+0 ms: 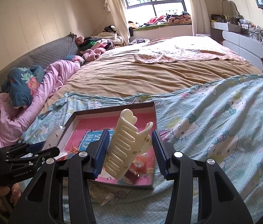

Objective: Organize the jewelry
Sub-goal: 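Carry the comb into the pink box and open the right tool while the left releases the card, then withdraw both open tools from the box toward the small clear bags, then grasp a small clear bag with the right tool while the left grasps another clear bag, then carry both bags into the pink box and open the right tool while the left releases its bag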

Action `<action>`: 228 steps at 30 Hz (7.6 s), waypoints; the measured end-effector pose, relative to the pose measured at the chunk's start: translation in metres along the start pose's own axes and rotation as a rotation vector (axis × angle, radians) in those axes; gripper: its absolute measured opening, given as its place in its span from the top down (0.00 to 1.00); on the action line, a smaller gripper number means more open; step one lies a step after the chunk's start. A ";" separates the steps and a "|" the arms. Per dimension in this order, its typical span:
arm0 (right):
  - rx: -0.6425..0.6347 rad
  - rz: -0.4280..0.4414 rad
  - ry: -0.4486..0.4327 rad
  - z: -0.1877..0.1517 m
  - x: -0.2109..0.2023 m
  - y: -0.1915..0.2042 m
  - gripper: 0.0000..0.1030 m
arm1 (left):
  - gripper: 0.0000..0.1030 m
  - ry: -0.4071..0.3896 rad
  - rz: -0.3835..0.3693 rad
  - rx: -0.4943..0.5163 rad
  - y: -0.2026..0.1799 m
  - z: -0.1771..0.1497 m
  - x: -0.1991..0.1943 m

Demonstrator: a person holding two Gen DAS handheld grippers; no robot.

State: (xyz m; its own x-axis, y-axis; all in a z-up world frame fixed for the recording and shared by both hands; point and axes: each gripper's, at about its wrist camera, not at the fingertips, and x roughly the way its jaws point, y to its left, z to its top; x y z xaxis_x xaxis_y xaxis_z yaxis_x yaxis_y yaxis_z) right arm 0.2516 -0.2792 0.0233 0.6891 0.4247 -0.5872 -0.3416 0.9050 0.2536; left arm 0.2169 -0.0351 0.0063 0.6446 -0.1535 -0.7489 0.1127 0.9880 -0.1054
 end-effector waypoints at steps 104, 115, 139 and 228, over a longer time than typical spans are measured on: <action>-0.089 -0.038 0.275 -0.108 0.057 0.068 0.09 | 0.14 0.128 0.093 -0.121 0.071 -0.099 -0.009; -0.105 -0.013 0.288 -0.117 0.077 0.071 0.42 | 0.14 0.159 0.039 -0.194 0.066 -0.099 0.018; -0.097 0.082 0.215 -0.099 0.004 0.060 0.46 | 0.52 0.087 -0.013 -0.180 0.049 -0.092 -0.009; -0.181 0.024 0.170 -0.053 0.085 0.086 0.44 | 0.70 0.064 0.042 -0.117 0.081 -0.006 0.044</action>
State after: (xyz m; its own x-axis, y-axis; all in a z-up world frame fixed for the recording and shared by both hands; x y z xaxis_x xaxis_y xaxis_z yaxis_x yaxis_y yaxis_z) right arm 0.2471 -0.1663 -0.0453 0.5670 0.4212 -0.7079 -0.4756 0.8690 0.1362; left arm 0.2502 0.0378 -0.0391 0.5974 -0.1139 -0.7938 -0.0052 0.9893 -0.1459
